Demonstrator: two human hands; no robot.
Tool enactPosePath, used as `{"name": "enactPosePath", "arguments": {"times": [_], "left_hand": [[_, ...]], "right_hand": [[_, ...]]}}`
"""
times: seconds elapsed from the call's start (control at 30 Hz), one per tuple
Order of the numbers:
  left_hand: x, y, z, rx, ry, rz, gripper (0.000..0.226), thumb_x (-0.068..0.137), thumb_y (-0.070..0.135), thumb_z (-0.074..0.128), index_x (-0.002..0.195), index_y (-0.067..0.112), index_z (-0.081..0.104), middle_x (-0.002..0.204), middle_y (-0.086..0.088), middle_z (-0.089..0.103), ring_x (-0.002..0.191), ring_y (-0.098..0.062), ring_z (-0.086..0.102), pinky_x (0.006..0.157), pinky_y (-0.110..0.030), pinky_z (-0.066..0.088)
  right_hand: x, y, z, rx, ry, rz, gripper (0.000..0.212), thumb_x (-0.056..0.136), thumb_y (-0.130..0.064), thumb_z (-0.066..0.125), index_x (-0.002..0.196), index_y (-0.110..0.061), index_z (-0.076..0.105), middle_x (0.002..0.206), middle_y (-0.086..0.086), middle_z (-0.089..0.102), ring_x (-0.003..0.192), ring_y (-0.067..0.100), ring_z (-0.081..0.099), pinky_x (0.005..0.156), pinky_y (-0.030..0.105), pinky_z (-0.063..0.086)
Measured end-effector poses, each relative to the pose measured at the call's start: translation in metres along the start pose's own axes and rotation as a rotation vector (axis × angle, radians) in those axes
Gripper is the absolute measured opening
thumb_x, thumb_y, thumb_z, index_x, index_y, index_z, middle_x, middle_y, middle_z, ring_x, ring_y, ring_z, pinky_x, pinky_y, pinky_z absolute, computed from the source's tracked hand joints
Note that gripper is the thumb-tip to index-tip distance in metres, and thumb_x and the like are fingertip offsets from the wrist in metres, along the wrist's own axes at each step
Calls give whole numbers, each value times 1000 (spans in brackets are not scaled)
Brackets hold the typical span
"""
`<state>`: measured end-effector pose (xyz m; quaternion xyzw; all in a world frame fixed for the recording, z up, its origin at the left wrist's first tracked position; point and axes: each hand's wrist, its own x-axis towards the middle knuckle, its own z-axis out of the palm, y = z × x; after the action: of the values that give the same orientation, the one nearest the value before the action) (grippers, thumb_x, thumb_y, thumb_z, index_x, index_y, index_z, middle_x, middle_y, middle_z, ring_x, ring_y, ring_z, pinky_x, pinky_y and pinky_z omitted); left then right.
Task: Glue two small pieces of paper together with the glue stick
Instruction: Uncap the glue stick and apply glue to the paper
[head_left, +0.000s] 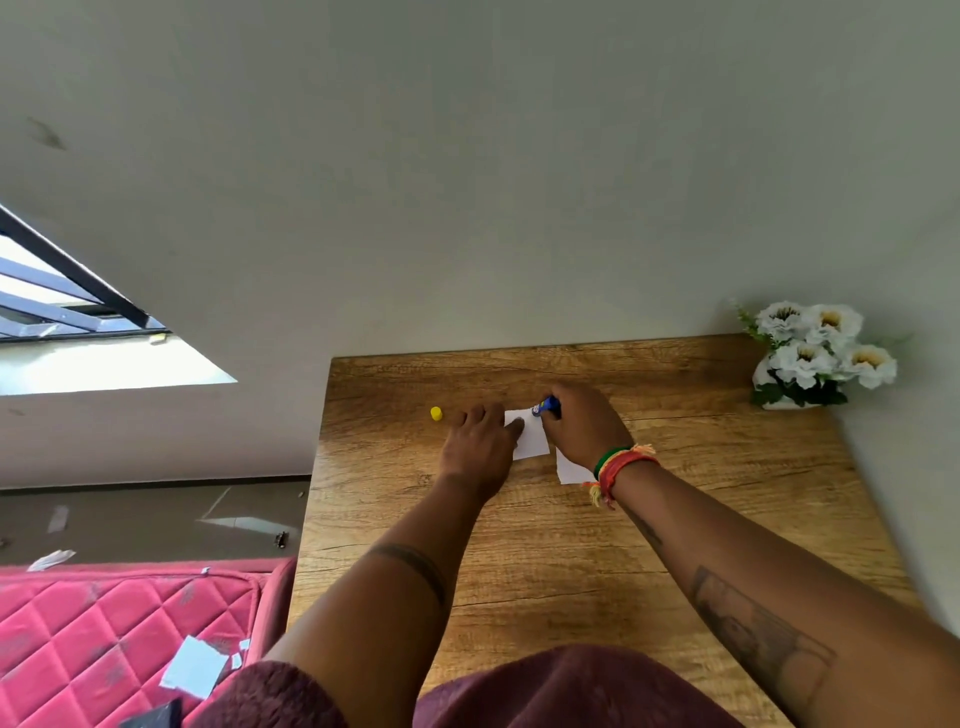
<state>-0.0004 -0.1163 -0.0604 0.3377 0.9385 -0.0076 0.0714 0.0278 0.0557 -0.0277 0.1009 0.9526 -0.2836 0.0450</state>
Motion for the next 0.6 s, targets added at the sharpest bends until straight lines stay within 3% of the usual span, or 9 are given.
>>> {"name": "enactPosePath", "arguments": {"times": [0.13, 0.4, 0.6], "left_hand": [[1, -1, 1, -3, -2, 4, 45, 100, 23, 55, 145, 24, 54, 126, -15, 54, 114, -37, 51, 93, -48, 44], [0, 1, -1, -6, -4, -22, 42, 102, 24, 52, 144, 25, 53, 130, -15, 51, 118, -37, 48, 96, -48, 42], [0, 2, -3, -7, -27, -41, 45, 103, 23, 52, 148, 27, 50, 133, -14, 50, 120, -37, 47, 99, -47, 41]], "right_hand": [[12, -5, -1, -75, -48, -45, 15, 94, -18, 58, 103, -10, 67, 99, 9, 69, 90, 26, 62, 77, 37, 52], [16, -11, -2, -213, -106, -150, 10, 94, -20, 57, 100, -15, 64, 99, 7, 66, 89, 25, 58, 71, 31, 38], [5, -9, -3, -233, -123, -150, 14, 93, -20, 59, 104, -16, 67, 102, 5, 68, 91, 25, 61, 71, 30, 40]]}}
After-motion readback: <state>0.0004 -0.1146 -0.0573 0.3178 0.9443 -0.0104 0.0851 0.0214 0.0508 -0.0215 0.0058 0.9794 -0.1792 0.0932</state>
